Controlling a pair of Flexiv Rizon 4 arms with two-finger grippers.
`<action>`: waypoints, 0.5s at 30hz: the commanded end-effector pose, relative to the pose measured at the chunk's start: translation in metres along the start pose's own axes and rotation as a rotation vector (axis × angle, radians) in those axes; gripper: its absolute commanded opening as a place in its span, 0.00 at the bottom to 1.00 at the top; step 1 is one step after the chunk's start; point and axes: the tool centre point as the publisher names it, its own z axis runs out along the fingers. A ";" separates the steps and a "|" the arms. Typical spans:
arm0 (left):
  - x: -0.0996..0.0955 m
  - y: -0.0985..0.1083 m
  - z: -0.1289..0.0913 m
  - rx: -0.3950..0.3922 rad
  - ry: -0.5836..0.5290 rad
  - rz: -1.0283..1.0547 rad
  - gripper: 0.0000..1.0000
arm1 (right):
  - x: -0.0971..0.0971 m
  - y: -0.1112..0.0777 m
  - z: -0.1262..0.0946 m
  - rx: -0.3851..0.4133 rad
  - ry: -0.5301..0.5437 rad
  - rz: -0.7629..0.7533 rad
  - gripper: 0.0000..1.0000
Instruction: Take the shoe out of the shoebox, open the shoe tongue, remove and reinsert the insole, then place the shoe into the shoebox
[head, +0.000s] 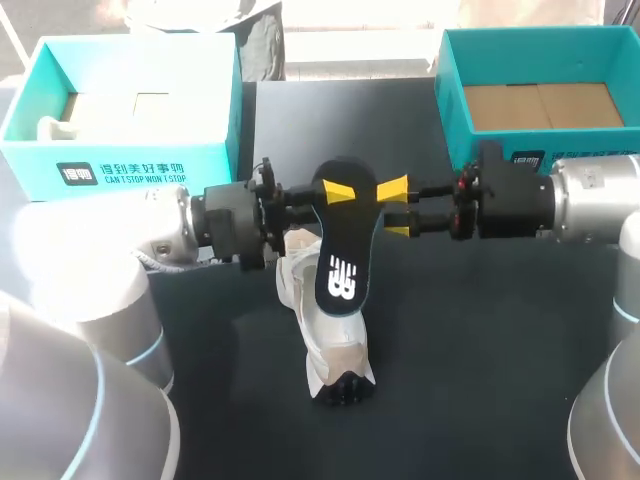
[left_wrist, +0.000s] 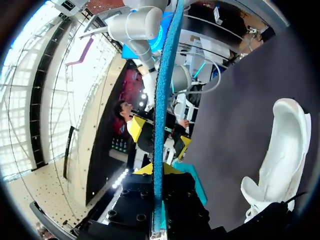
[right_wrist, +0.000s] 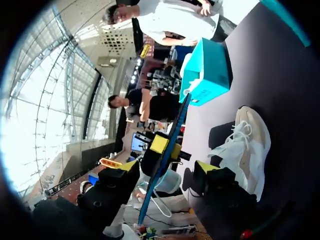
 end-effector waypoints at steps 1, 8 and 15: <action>0.003 -0.011 -0.022 0.043 0.023 -0.097 0.00 | 0.019 -0.003 -0.024 0.063 -0.101 -0.455 1.00; 0.003 -0.011 -0.024 0.041 0.019 -0.129 0.00 | 0.019 -0.003 -0.024 0.063 -0.101 -0.455 1.00; 0.003 -0.011 -0.024 0.041 0.019 -0.129 0.00 | 0.019 -0.003 -0.024 0.063 -0.101 -0.455 1.00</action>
